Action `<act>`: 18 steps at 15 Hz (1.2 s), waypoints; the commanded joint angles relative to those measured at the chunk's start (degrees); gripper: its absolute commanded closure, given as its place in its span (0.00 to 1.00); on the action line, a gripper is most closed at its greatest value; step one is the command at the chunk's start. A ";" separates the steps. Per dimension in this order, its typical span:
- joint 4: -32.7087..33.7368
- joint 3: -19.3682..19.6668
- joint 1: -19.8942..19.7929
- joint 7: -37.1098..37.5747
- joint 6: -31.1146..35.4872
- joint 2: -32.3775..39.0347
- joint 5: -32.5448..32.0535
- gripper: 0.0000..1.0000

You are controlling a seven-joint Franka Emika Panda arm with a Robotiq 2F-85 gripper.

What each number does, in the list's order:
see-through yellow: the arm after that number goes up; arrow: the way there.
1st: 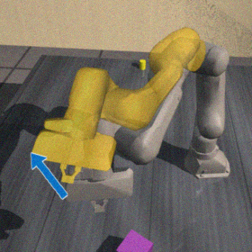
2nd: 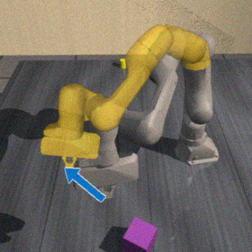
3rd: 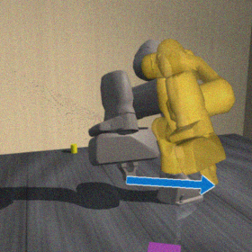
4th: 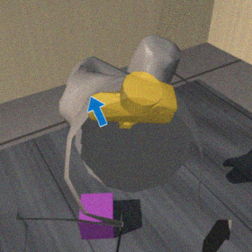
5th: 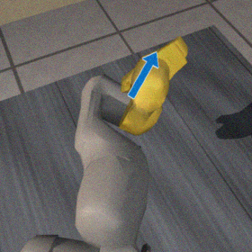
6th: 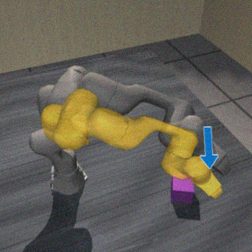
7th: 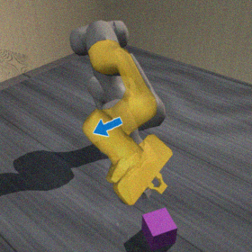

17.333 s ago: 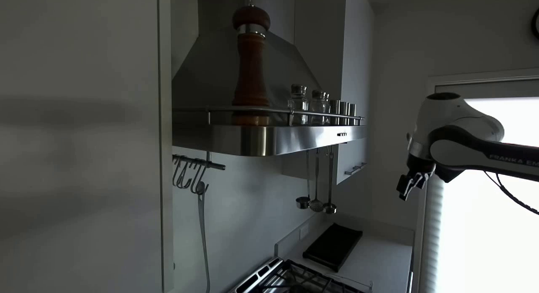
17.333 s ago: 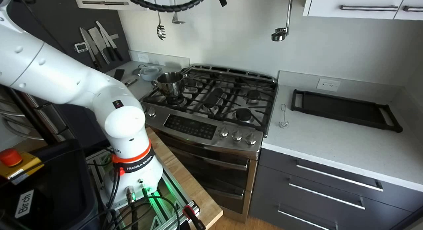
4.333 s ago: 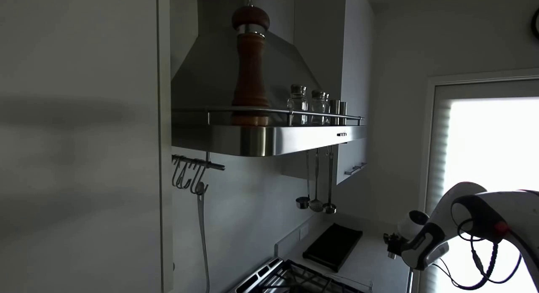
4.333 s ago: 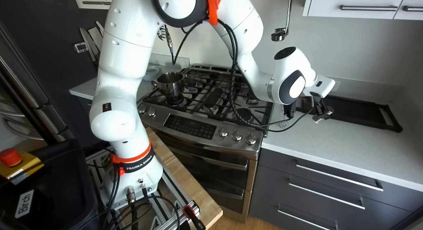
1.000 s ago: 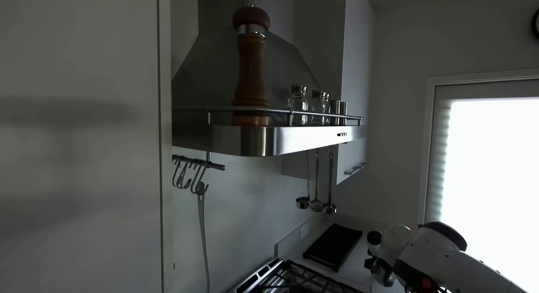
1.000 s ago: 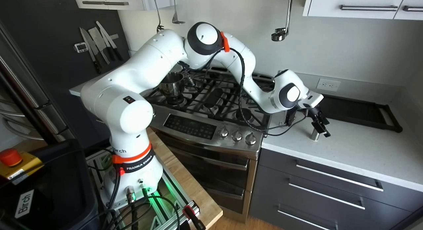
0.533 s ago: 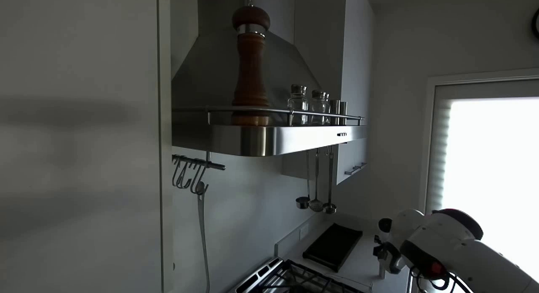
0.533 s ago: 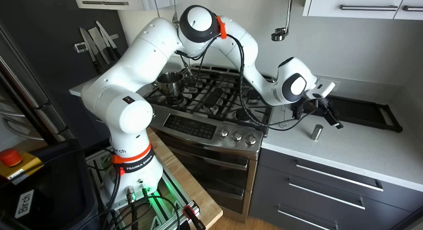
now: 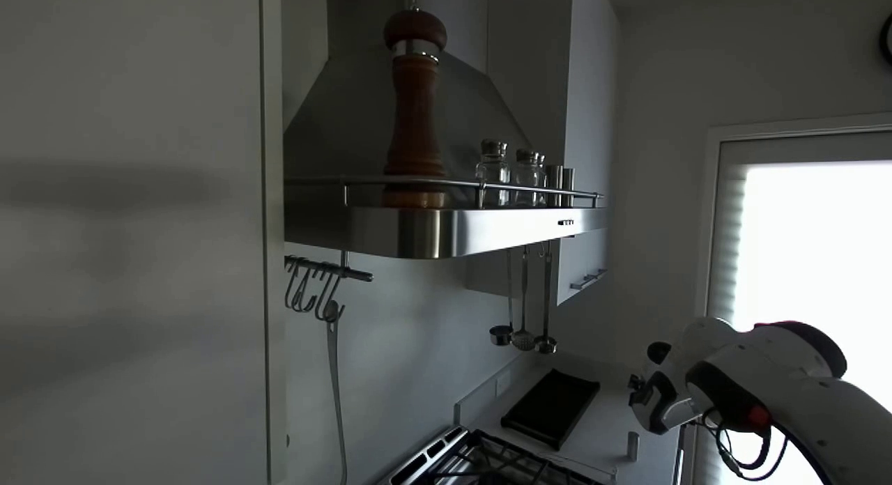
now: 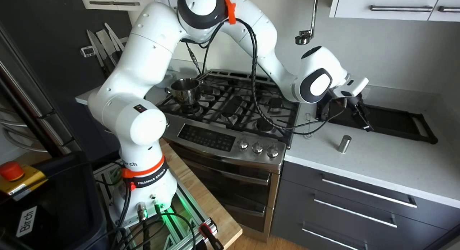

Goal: Remove one silver container from the rack above the stove and put it on the right side of the counter

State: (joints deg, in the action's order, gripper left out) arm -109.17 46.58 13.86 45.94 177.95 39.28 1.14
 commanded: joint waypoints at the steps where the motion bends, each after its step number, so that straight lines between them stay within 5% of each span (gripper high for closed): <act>1: -7.31 -3.21 -0.67 -3.24 -0.27 -9.55 -0.52 0.00; 9: -16.08 -6.84 -3.05 -6.71 -0.40 -23.27 -0.12 0.00; 14: -19.88 -12.97 -7.17 -13.18 -6.90 -32.86 1.04 0.00; 18: -18.64 -11.19 -6.10 -16.18 -15.95 -34.31 -2.29 0.00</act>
State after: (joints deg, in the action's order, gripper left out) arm -126.70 34.97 7.94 32.54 167.41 7.69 0.92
